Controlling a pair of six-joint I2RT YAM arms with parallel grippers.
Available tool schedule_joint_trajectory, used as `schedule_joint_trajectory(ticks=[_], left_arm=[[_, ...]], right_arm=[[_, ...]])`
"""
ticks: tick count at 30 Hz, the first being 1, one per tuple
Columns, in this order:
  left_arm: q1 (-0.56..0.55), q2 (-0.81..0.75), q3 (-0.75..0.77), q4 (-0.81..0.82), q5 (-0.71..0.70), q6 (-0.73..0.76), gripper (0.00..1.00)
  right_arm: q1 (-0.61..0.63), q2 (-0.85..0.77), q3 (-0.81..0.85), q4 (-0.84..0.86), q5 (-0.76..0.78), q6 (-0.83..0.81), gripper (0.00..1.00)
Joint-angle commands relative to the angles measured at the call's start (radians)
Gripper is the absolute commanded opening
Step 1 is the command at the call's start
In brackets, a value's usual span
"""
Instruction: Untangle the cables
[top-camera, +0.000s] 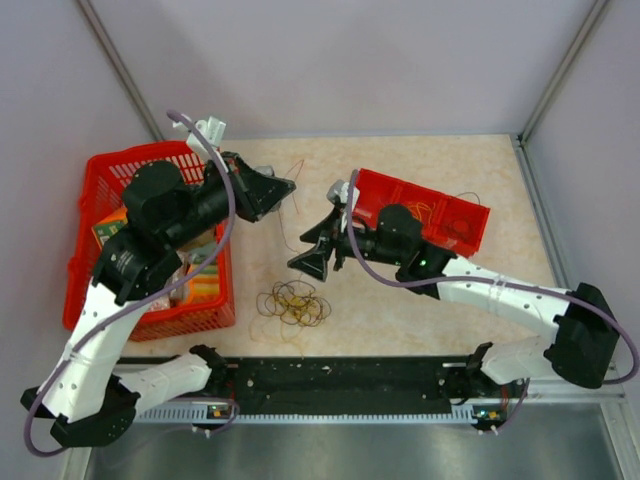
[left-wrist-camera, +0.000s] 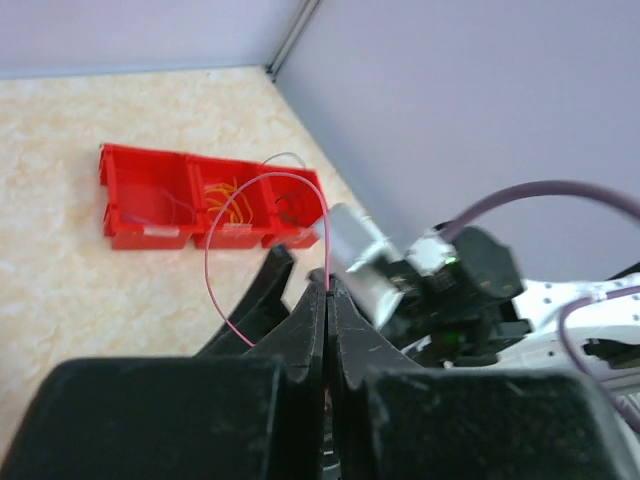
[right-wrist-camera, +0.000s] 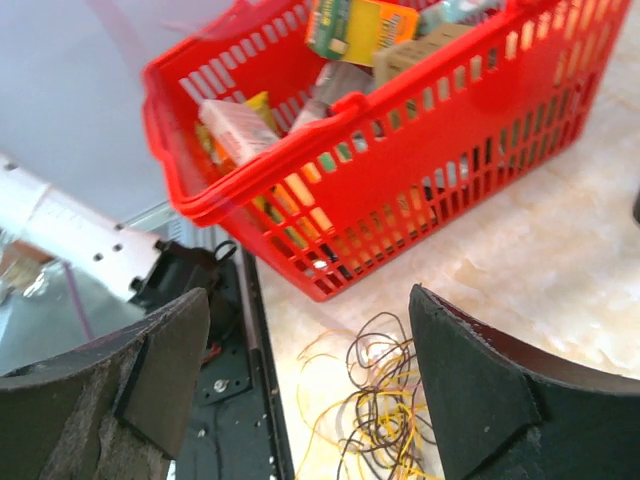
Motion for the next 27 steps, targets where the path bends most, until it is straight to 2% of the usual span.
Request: schedule_joint_trajectory(ticks=[1,5,7,9,10,13,15,23,24,27], left_arm=[[0.004,-0.026,0.049,0.082,0.011,-0.057,0.0],[0.004,-0.043,0.058,0.084,-0.012,-0.064,0.0],[0.004,-0.058,0.056,0.095,-0.021,-0.06,0.0],[0.004,-0.07,0.056,0.093,-0.072,-0.04,0.0],[0.004,-0.081,0.053,0.086,-0.102,-0.028,0.0],[0.004,-0.112,0.018,0.073,-0.203,0.012,0.0],[0.004,-0.118,-0.034,0.075,-0.215,0.024,0.0],[0.004,-0.084,-0.216,0.167,-0.058,-0.048,0.0],[0.004,-0.087,-0.236,0.188,-0.032,-0.055,0.02],[0.004,-0.077,-0.275,0.221,0.017,-0.06,0.19]], right_arm=[[0.054,0.059,0.096,0.041,0.24,0.014,0.77],[0.06,0.079,0.095,0.125,0.292,0.04,0.61],[0.06,0.083,0.096,0.145,0.271,0.048,0.36],[0.058,0.058,0.107,0.111,0.284,0.043,0.03],[0.058,0.031,0.107,0.087,0.317,0.043,0.0],[0.049,-0.048,0.147,-0.005,0.361,0.036,0.0],[0.039,-0.085,0.219,-0.083,0.355,0.03,0.0],[-0.083,-0.097,0.492,-0.365,0.317,0.017,0.0],[-0.096,-0.086,0.517,-0.398,0.309,0.008,0.0],[-0.13,-0.068,0.552,-0.452,0.295,-0.003,0.0]])
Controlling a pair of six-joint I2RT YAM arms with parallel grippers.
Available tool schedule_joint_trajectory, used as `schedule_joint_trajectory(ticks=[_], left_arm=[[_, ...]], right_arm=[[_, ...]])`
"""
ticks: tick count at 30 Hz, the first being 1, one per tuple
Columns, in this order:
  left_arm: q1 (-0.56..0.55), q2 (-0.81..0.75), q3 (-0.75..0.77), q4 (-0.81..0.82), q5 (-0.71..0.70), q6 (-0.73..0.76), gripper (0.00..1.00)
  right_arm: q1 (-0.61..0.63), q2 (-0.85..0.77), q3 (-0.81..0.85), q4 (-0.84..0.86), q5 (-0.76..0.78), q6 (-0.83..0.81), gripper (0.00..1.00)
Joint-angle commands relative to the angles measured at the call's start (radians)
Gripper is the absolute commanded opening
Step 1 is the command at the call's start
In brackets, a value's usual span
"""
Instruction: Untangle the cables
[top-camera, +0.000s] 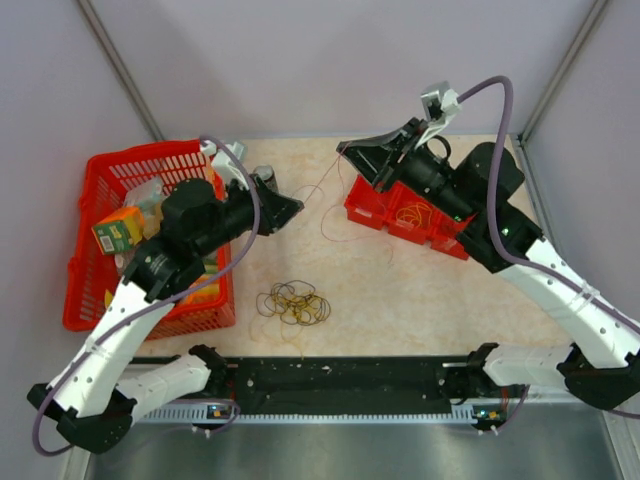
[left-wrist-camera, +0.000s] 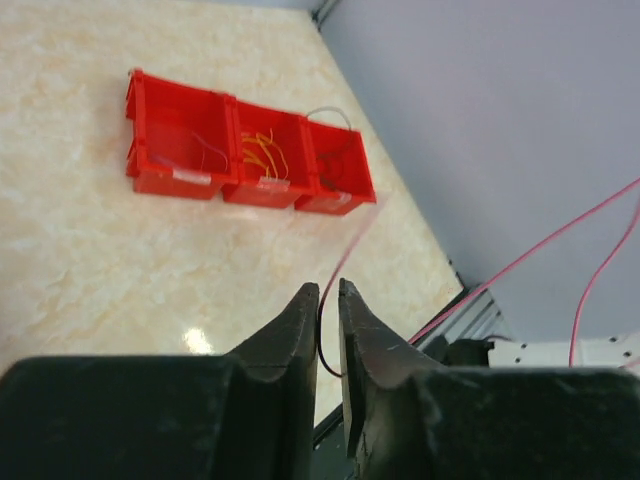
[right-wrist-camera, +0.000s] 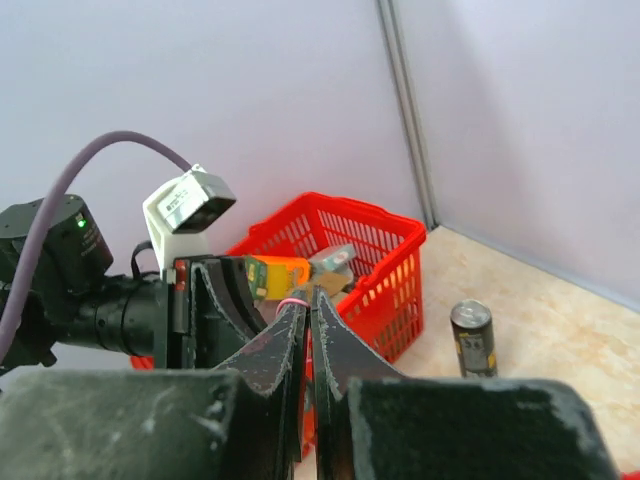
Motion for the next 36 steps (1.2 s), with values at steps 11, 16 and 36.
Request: schedule_joint_trajectory(ticks=[11,16,36], left_arm=[[0.003,0.059,-0.035,0.006,-0.001,0.066,0.98],[0.002,-0.012,-0.075,-0.086,-0.234,0.142,0.97],[0.003,-0.086,-0.265,-0.003,-0.058,0.063,0.88]], right_arm=[[-0.208,0.067,0.035,-0.173,-0.045,-0.007,0.0],[-0.267,0.119,0.026,-0.17,-0.016,-0.066,0.0],[-0.498,0.507,-0.165,0.422,-0.11,-0.031,0.0]])
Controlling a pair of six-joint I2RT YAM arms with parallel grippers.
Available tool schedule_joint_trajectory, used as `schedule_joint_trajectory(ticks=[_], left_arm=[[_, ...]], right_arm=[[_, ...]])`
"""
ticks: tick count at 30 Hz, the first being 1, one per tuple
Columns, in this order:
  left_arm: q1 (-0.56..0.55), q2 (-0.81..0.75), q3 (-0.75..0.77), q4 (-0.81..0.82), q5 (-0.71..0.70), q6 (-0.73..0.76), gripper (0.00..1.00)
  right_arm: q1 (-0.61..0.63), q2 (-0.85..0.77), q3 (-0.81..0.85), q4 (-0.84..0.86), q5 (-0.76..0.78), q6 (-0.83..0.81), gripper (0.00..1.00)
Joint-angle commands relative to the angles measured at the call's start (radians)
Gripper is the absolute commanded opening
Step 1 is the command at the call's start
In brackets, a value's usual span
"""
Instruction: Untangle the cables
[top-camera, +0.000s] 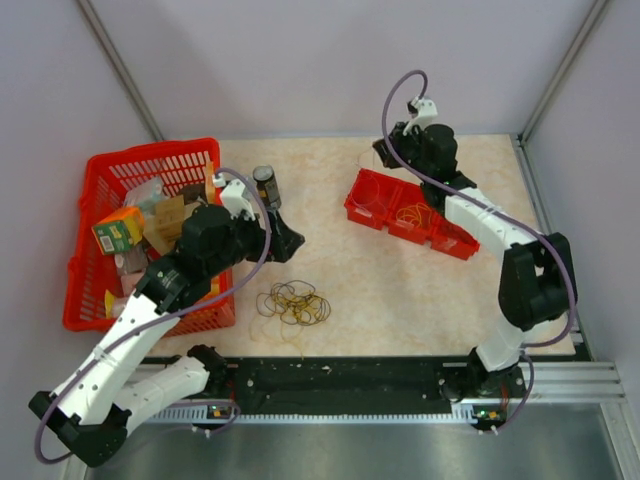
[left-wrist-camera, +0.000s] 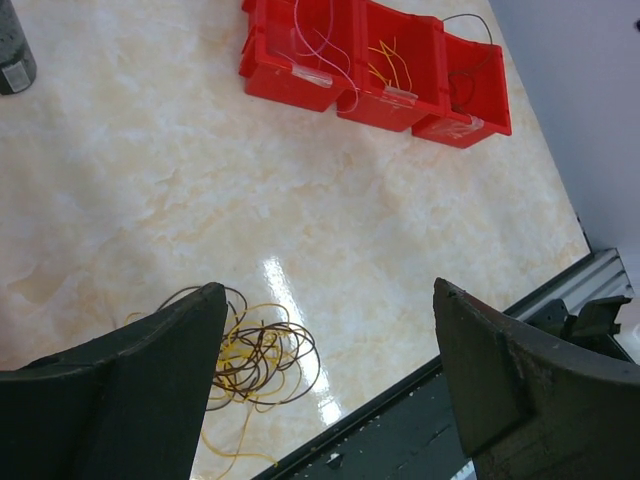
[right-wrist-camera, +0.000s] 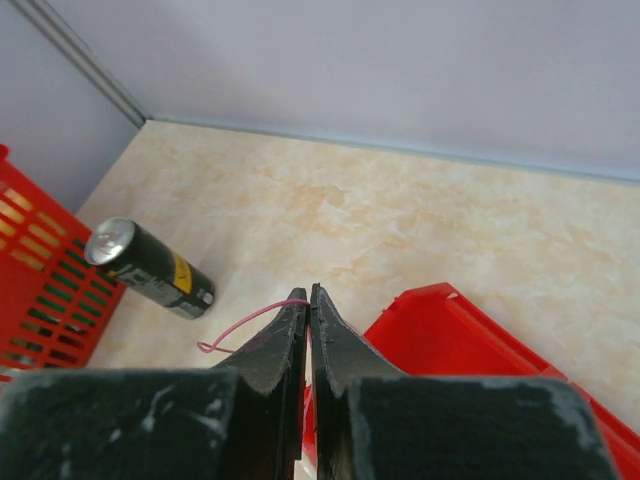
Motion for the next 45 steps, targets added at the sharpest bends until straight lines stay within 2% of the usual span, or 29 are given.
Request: schedule_joint_trajectory(ticks=[1,8,16,27,34,40,43,45], left_arm=[[0.001,-0.006,-0.02,0.092,0.045,-0.027,0.88],[0.002,0.017,-0.039,0.107,0.069,-0.034,0.88],[0.002,0.023,-0.039,0.121,0.089,-0.037,0.88],[0.001,-0.006,-0.054,0.104,0.074,-0.017,0.89],[0.002,0.003,-0.052,0.109,0.094,-0.027,0.89],[0.002,0.011,-0.063,0.126,0.102,-0.036,0.89],[0.002,0.027,-0.065,0.136,0.117,-0.039,0.89],[0.002,0.034,-0.062,0.141,0.131,-0.043,0.89]], right_arm=[[-0.032,0.054,-0.029,0.212,-0.064,-0.002,0.0],[-0.066,0.08,-0.04,0.186,-0.072,-0.045,0.0],[-0.081,0.155,0.148,0.117,-0.09,-0.057,0.0],[-0.153,0.301,0.239,0.2,-0.418,-0.132,0.0],[-0.167,0.402,0.477,0.034,-0.412,-0.175,0.0],[-0.176,0.364,0.483,0.025,-0.415,-0.071,0.0],[-0.187,0.375,0.585,-0.085,-0.406,0.038,0.0],[-0.199,0.402,0.711,-0.195,-0.417,0.141,0.0]])
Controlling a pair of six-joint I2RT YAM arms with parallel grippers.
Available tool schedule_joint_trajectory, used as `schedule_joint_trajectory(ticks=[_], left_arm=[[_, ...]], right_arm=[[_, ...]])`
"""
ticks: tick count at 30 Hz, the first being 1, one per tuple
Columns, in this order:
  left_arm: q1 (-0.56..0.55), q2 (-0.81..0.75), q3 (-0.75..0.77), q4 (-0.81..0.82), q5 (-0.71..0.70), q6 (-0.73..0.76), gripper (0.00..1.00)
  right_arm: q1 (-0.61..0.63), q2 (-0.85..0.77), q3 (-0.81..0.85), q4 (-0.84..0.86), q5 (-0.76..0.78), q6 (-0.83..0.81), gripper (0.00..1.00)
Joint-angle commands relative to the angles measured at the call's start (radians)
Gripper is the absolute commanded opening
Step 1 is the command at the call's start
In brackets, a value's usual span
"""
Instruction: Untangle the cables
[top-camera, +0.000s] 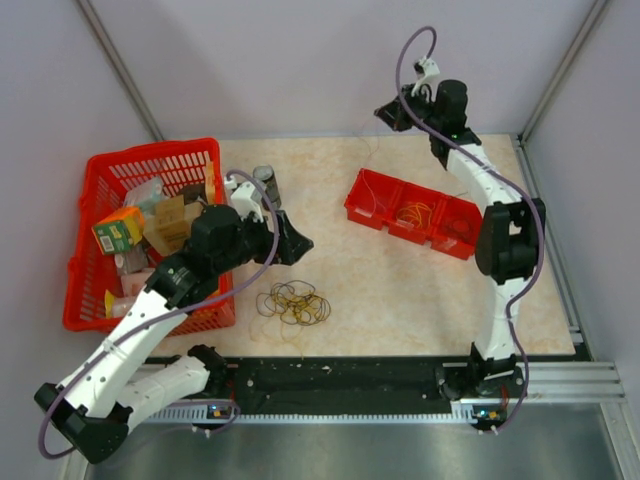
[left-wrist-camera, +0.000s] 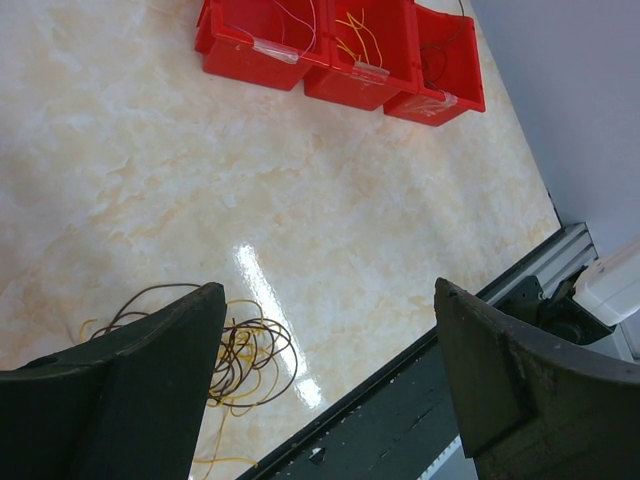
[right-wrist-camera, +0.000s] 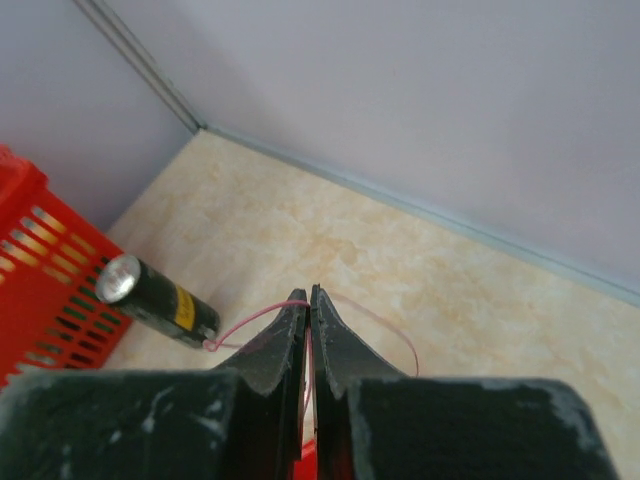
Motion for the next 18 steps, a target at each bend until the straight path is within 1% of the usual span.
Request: schedule_joint_trajectory(ticks=[1,3,4,6,8,11,13,16,18], left_arm=[[0.002,0.014,-0.005,0.07,0.038,-0.02,0.89],[0.002,0.014,-0.005,0.077,0.046,-0.024,0.89],[0.002,0.014,-0.007,0.078,0.05,-0.026,0.89],[0.002,0.013,-0.01,0.081,0.057,-0.029,0.89],[0.002,0.01,-0.014,0.081,0.057,-0.029,0.89],[0.001,0.01,-0.018,0.087,0.063,-0.031,0.89],[0.001,0.008,-0.016,0.092,0.073,-0.035,0.89],[0.001,0.007,-0.011,0.09,0.081,-0.032,0.89],[0.002,0.004,-0.011,0.09,0.077,-0.026,0.89]], right_arm=[[-0.035,0.007,0.272,-0.198,-0.018,0.218,0.0],[-0.045,0.047,0.402,-0.35,-0.048,0.284,0.0],[-0.05,0.048,0.415,-0.367,-0.085,0.339,0.0],[-0.053,0.016,0.378,-0.344,-0.122,0.414,0.0],[-0.049,-0.033,0.308,-0.315,-0.133,0.448,0.0],[-0.05,-0.12,0.19,-0.238,-0.084,0.415,0.0],[-0.05,-0.14,0.139,-0.197,-0.058,0.326,0.0],[-0.052,-0.105,0.134,-0.18,-0.058,0.277,0.0],[-0.052,-0.078,0.127,-0.119,-0.065,0.263,0.0]])
